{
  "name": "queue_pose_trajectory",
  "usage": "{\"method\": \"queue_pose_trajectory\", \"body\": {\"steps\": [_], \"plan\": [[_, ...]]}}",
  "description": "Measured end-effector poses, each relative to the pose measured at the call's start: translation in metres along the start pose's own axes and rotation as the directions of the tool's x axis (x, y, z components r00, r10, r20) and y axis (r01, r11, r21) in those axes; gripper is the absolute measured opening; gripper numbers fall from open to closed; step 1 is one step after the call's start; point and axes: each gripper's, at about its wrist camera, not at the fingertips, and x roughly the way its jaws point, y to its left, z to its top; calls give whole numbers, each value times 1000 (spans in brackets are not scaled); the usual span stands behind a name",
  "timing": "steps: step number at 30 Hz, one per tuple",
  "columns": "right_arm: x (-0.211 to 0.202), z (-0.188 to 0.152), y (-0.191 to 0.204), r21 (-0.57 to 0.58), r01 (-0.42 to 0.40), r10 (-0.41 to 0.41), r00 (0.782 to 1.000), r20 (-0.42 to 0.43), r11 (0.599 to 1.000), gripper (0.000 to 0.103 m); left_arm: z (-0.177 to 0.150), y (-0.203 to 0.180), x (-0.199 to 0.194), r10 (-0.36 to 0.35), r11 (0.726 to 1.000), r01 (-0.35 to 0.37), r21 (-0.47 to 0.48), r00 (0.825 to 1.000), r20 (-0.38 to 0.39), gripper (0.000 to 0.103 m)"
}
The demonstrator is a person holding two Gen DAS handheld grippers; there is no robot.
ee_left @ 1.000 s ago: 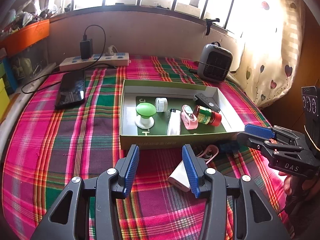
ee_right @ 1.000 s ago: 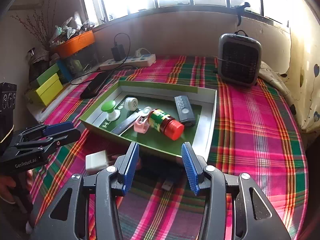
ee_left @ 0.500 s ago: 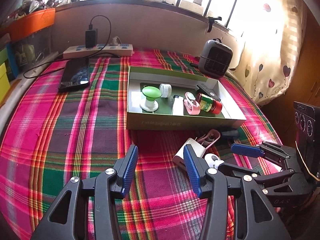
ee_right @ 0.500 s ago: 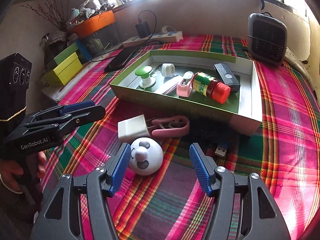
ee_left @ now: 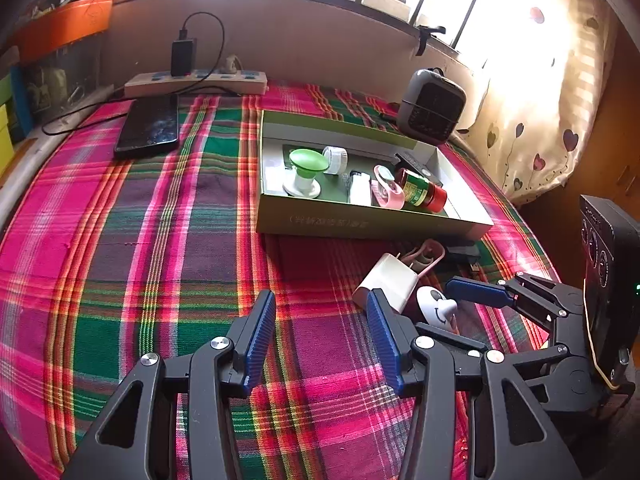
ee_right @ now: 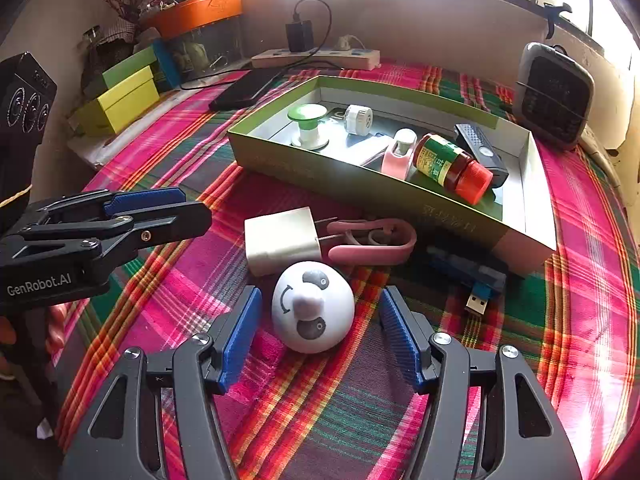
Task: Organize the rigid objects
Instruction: 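Grasp the white round face-shaped toy with the right gripper, then grasp the white charger plug with the left gripper while the right gripper holds the toy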
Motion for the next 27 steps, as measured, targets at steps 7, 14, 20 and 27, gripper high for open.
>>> {"method": "queue_pose_trajectory", "body": {"steps": [7, 14, 20, 27], "plan": [[1, 0, -2, 10, 38, -38, 999, 5, 999, 62, -2, -5, 6, -33, 999, 33, 23, 999, -25, 47], [-2, -3, -5, 17, 50, -50, 999, 19, 999, 49, 0, -11, 11, -41, 998, 43, 48, 998, -40, 47], [-4, -3, -10, 28, 52, -53, 998, 27, 998, 41, 3, -18, 14, -46, 996, 49, 71, 998, -49, 47], [-7, -5, -16, 50, 38, -40, 999, 30, 998, 41, 7, -31, 21, -47, 990, 55, 127, 997, -66, 47]]}}
